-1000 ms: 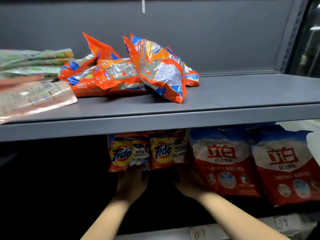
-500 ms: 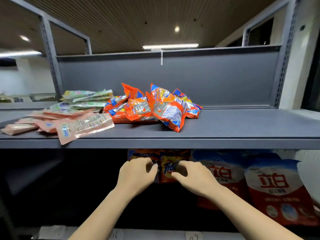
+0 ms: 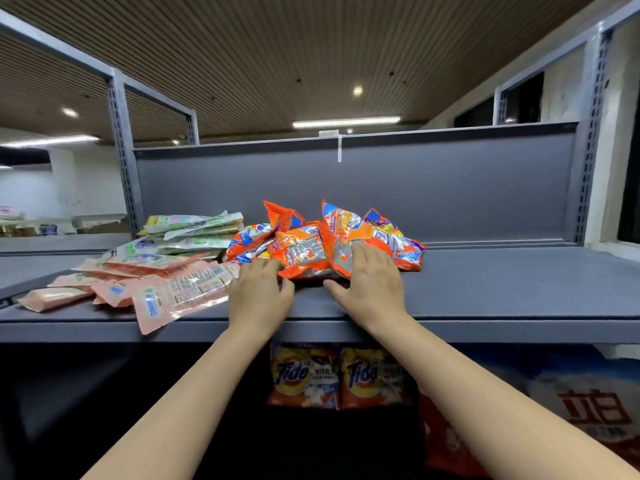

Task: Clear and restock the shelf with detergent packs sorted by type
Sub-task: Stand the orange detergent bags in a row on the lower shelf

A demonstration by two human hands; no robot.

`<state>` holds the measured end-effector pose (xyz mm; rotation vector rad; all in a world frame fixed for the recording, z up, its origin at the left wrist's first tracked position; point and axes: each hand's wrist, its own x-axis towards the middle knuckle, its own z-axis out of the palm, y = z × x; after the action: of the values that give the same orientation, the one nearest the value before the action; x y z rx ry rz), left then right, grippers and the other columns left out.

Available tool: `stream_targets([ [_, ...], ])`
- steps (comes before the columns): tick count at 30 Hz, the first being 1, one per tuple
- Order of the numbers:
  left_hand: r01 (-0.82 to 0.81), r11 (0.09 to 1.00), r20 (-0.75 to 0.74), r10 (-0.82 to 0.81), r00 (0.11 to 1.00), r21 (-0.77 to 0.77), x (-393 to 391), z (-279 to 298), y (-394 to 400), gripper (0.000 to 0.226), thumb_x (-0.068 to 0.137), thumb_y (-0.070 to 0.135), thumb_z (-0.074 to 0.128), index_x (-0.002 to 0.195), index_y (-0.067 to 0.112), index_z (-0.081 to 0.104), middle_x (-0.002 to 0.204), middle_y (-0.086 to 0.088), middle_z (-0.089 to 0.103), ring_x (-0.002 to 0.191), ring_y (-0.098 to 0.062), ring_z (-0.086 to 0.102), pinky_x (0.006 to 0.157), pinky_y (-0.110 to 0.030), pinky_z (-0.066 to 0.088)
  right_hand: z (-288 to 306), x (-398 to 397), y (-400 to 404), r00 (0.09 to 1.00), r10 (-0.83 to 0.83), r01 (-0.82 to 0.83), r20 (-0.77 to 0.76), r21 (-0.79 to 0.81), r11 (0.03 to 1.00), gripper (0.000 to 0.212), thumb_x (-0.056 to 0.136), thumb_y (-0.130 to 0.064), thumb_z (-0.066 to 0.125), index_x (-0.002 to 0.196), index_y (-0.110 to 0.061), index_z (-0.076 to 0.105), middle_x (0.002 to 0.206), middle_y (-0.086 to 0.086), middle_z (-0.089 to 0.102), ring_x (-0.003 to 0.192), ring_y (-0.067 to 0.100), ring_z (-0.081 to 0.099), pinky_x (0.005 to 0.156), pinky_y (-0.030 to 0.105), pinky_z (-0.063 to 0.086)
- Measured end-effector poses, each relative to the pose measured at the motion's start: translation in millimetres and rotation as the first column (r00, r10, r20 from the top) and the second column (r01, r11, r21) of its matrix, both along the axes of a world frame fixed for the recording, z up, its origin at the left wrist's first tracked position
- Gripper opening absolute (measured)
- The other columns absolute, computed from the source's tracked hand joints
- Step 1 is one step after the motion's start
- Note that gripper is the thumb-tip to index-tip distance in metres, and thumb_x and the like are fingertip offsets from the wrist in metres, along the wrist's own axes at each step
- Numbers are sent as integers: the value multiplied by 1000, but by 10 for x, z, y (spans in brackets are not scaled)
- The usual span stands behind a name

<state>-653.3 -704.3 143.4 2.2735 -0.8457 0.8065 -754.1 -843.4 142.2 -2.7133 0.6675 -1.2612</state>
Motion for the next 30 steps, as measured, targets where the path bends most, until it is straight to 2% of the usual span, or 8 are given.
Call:
stream_targets([
  [3, 65, 995, 26, -67, 997, 74, 149, 70, -126, 37, 88, 24, 51, 124, 12, 56, 126, -5, 55, 119, -26, 44, 96, -36, 35, 34, 231, -95, 991, -132, 132, -26, -4, 991, 55, 89, -42, 53, 135, -13, 43, 134, 5, 50, 125, 25, 41, 105, 39, 29],
  [7, 105, 973, 77, -123, 989, 206, 276, 139, -329, 38, 90, 29, 51, 123, 11, 54, 128, -6, 54, 119, -25, 44, 100, -33, 31, 84, 105, -190, 953, -154, 102, 260, 204, 974, 28, 88, -17, 49, 111, -16, 65, 110, 13, 64, 105, 34, 53, 82, 38, 40],
  [11, 101, 910, 135, -168, 976, 403, 387, 135, -596, 49, 85, 38, 54, 126, 12, 48, 132, -8, 49, 123, -26, 40, 106, -35, 28, 95, -215, -338, 829, -230, 30, 510, 370, 929, 30, 89, -32, 40, 100, -18, 64, 94, 14, 67, 92, 40, 57, 66, 34, 30],
  [17, 34, 891, 91, -84, 992, 453, 494, 87, -874, 58, 96, 19, 41, 149, 18, 19, 156, -6, 21, 138, -33, 26, 101, -45, 38, 74, -380, -579, 648, -386, -74, 657, 558, 826, 30, 97, -39, 46, 98, -17, 66, 93, 11, 69, 90, 35, 59, 75, 36, 42],
  [21, -54, 920, 258, -53, 965, 389, 416, 136, -802, 37, 96, 14, 39, 132, 21, 46, 137, -3, 49, 121, -27, 50, 79, -39, 47, 85, -403, -554, 664, -385, -82, 641, 574, 815, 29, 100, -37, 42, 95, -18, 63, 83, 1, 61, 77, 23, 54, 67, 29, 33],
  [26, -66, 944, 564, -137, 814, 325, 259, 231, -640, 8, 63, 16, 71, 70, 22, 69, 69, -2, 70, 60, -24, 66, 60, -31, 47, 86, -421, -523, 664, -390, -78, 637, 579, 812, 28, 100, -38, 40, 95, -20, 61, 80, -3, 57, 76, 19, 53, 67, 28, 34],
  [28, 76, 906, 536, -312, 785, 416, 113, 248, -582, 4, 69, 22, 65, 70, 20, 69, 74, -1, 70, 66, -24, 68, 53, -29, 46, 84, -418, -517, 674, -383, -78, 632, 576, 814, 29, 100, -39, 39, 96, -20, 60, 82, -3, 58, 76, 18, 53, 67, 28, 35],
  [30, 196, 838, 395, -430, 812, 510, -18, 218, -560, 20, 88, 34, 53, 95, 22, 67, 101, 3, 68, 91, -23, 66, 62, -29, 45, 71, -422, -502, 690, -355, -90, 631, 562, 822, 31, 100, -40, 38, 98, -19, 60, 84, -4, 60, 77, 17, 55, 67, 28, 39],
])
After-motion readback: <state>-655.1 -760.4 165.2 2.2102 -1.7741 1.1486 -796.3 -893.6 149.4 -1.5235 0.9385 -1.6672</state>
